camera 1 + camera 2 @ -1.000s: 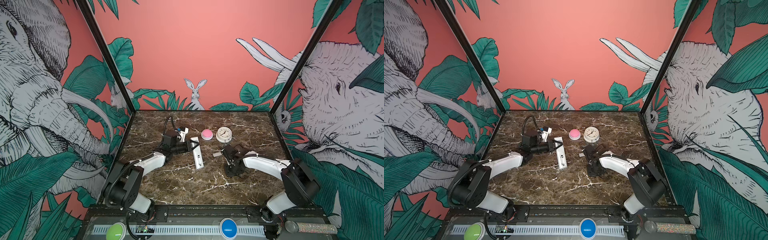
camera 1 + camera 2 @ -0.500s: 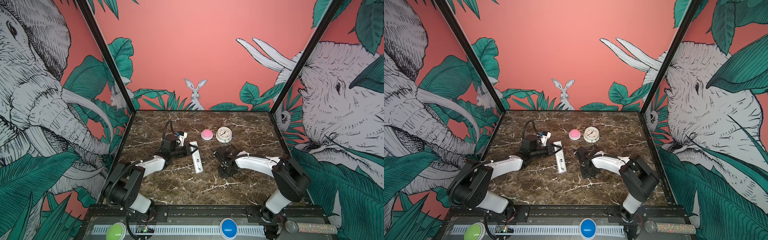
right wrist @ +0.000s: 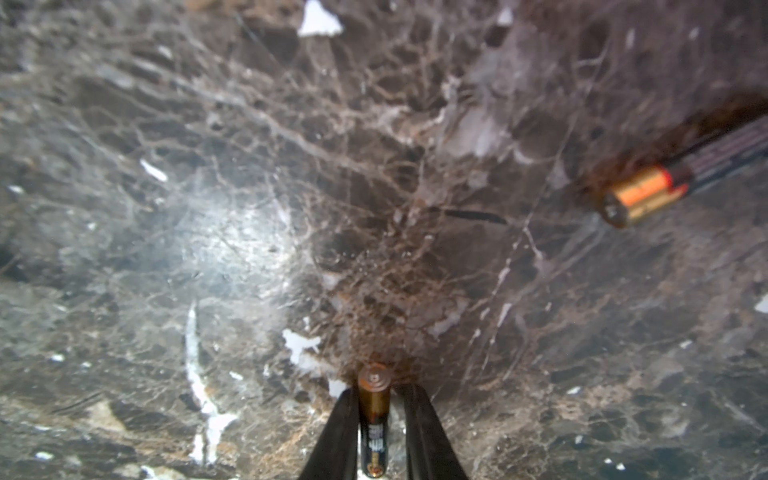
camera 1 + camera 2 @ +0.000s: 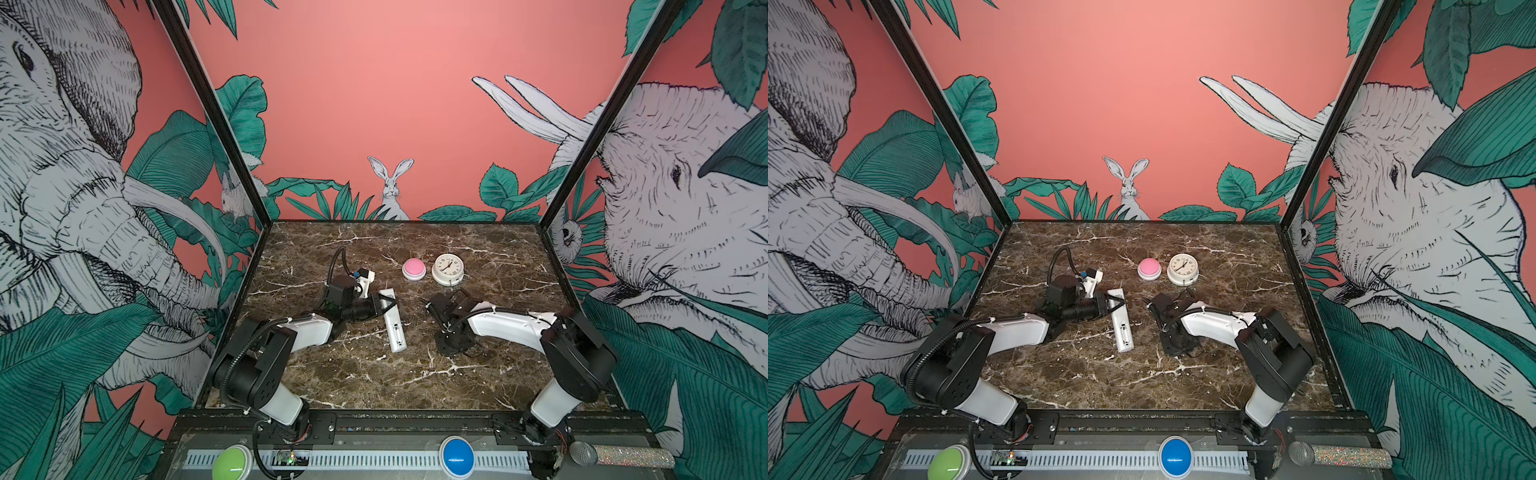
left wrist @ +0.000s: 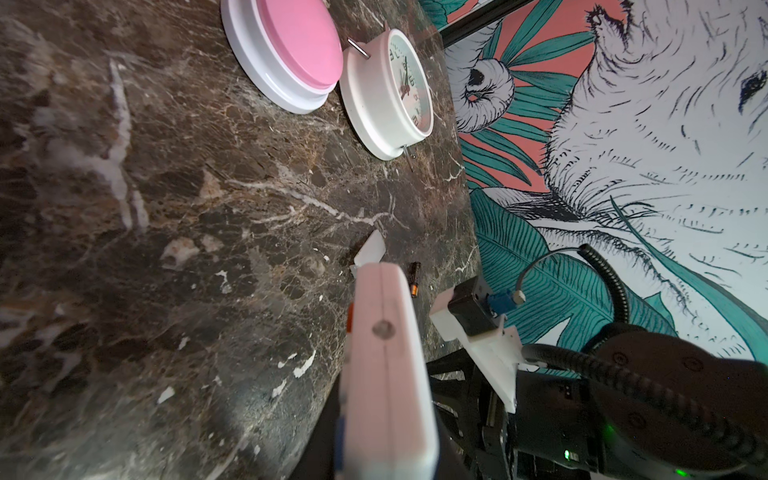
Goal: Load the batteries into the remote control
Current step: 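Close the right gripper on one AA battery and lift it, then carry the battery with the right gripper over the remote's open compartment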
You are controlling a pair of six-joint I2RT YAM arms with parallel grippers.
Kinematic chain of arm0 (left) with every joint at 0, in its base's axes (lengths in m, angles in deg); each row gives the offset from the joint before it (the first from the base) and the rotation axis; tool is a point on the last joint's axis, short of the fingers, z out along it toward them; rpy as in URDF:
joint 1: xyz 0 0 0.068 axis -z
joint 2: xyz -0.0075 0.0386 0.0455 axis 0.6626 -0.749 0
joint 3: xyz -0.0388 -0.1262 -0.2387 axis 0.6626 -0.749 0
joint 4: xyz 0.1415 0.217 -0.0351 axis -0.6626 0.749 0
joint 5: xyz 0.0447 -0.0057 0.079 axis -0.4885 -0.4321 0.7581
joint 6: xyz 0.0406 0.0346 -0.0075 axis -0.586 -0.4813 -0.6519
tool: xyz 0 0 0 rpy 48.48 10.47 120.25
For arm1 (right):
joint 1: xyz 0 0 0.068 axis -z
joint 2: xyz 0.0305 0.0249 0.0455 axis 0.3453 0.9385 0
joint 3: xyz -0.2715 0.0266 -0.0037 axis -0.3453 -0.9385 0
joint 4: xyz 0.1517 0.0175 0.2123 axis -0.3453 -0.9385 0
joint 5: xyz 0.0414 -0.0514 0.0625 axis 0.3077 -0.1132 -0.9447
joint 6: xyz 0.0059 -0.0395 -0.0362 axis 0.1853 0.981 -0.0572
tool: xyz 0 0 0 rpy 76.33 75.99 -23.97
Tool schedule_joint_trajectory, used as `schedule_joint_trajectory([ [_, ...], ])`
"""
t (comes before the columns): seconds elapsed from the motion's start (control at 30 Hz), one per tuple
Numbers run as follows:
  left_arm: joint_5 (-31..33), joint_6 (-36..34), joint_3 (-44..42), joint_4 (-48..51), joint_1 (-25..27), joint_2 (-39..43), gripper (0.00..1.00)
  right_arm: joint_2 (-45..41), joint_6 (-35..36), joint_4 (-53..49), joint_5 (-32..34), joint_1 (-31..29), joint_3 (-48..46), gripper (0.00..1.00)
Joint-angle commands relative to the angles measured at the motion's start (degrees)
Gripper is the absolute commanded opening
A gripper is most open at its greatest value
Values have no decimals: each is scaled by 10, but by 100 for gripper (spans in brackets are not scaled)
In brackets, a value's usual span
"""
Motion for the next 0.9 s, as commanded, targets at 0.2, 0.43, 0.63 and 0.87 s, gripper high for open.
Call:
schedule_joint_trajectory([
  [0.2, 8, 3, -15, -34, 9, 3, 0, 37, -3, 18, 8, -4, 20, 24],
  [0.43, 8, 3, -16, -36, 11, 0, 0, 48, -1, 23, 7, -3, 27, 23],
  [0.63, 9, 3, -16, -35, 12, -1, 0, 56, 1, 28, 7, -4, 27, 20],
  [0.87, 9, 2, -15, -36, 13, -2, 0, 62, 1, 36, 2, -3, 21, 14],
])
